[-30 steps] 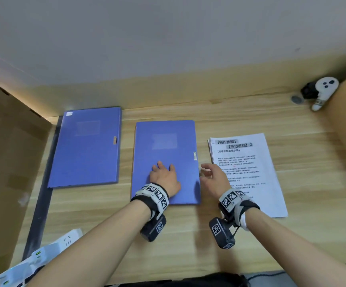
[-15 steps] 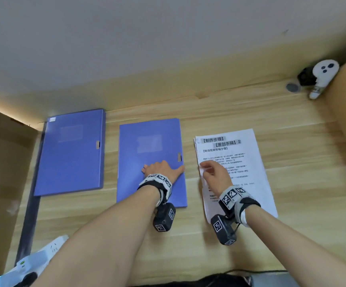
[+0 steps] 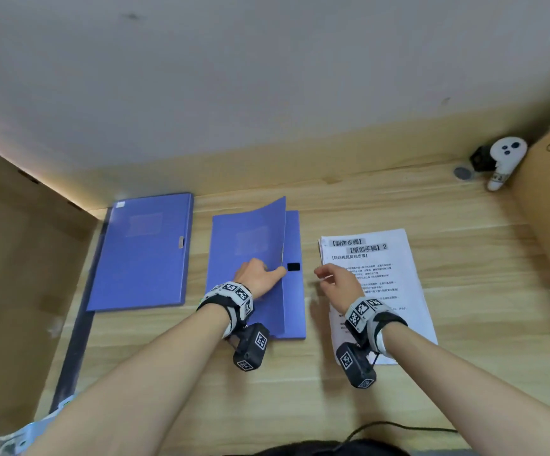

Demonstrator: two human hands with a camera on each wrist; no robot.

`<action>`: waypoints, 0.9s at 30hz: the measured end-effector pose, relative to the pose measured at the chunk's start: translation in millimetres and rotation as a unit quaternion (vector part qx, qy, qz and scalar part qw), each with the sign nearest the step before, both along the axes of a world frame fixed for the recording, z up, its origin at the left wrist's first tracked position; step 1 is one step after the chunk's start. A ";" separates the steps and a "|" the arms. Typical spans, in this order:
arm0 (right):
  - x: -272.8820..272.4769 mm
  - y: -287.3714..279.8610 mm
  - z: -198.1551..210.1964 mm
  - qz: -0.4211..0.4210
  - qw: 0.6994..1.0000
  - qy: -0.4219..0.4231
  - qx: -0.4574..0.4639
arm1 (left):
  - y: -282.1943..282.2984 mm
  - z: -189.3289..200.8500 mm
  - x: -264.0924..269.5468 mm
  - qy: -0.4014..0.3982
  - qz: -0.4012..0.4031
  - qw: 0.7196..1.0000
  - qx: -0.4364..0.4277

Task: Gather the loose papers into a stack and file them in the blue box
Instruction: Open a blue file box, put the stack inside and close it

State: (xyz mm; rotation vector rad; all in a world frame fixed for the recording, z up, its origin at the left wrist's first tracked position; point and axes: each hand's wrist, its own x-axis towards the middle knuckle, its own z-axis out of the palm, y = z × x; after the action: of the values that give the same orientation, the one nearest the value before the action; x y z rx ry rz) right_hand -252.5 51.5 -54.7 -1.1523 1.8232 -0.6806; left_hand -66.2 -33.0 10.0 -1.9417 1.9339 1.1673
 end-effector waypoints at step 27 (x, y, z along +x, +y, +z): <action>85.7 -48.1 35.6 0.295 0.881 0.336 0.153 | -56.7 78.3 226.0 -0.309 -0.066 0.941 -0.124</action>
State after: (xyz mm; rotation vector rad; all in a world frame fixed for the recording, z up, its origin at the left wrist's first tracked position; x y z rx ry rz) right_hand -166.8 3.4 -19.1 -1.7365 1.8520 0.4081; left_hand 159.8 -89.6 88.3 -1.9313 1.8652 0.2238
